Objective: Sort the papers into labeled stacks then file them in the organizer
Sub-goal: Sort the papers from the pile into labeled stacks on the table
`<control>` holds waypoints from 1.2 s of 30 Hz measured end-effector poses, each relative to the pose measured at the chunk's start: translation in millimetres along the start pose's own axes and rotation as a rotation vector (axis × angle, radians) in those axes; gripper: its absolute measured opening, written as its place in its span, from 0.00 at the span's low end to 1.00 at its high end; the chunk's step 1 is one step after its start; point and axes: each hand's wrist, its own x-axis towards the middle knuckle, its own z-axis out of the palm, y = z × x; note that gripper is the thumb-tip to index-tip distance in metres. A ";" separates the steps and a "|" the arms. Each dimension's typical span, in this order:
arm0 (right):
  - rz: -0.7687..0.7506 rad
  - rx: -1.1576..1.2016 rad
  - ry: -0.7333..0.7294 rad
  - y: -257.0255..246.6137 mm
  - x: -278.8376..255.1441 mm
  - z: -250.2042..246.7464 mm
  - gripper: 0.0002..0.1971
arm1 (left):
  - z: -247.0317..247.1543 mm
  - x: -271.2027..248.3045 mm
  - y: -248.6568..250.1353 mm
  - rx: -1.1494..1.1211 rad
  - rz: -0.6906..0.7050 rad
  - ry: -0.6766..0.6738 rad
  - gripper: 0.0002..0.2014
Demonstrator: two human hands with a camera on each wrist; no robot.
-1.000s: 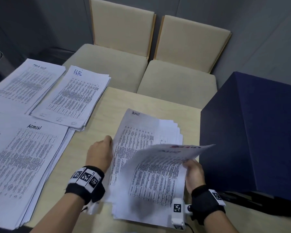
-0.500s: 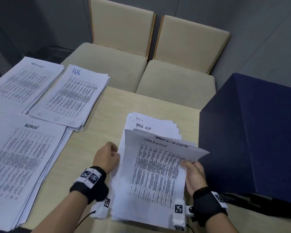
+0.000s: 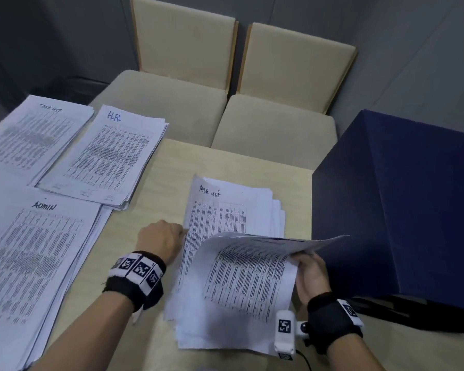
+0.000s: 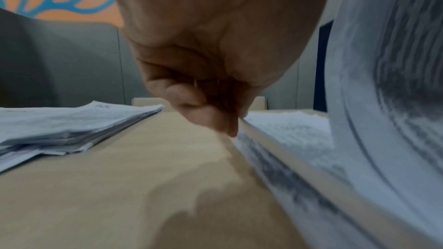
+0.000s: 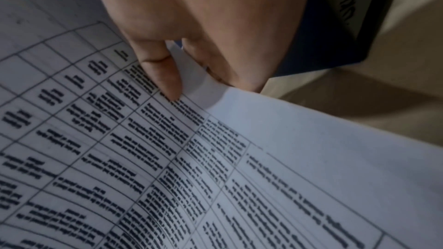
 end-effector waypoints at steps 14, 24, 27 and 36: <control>-0.037 0.089 -0.004 1.5 -6.4 14.3 0.10 | 34.4 -2.1 -6.0 -0.709 -0.104 0.018 0.08; -0.120 0.031 0.040 -36.0 -11.8 21.3 0.13 | 5.3 -7.1 12.8 -0.891 0.153 -0.071 0.28; -0.198 0.059 -0.037 -68.3 -11.9 41.2 0.12 | -27.6 0.0 18.6 -1.118 0.267 -0.274 0.24; -0.591 -0.071 -0.131 -136.4 -61.8 99.0 0.05 | -101.8 9.7 41.9 -1.456 0.097 0.232 0.15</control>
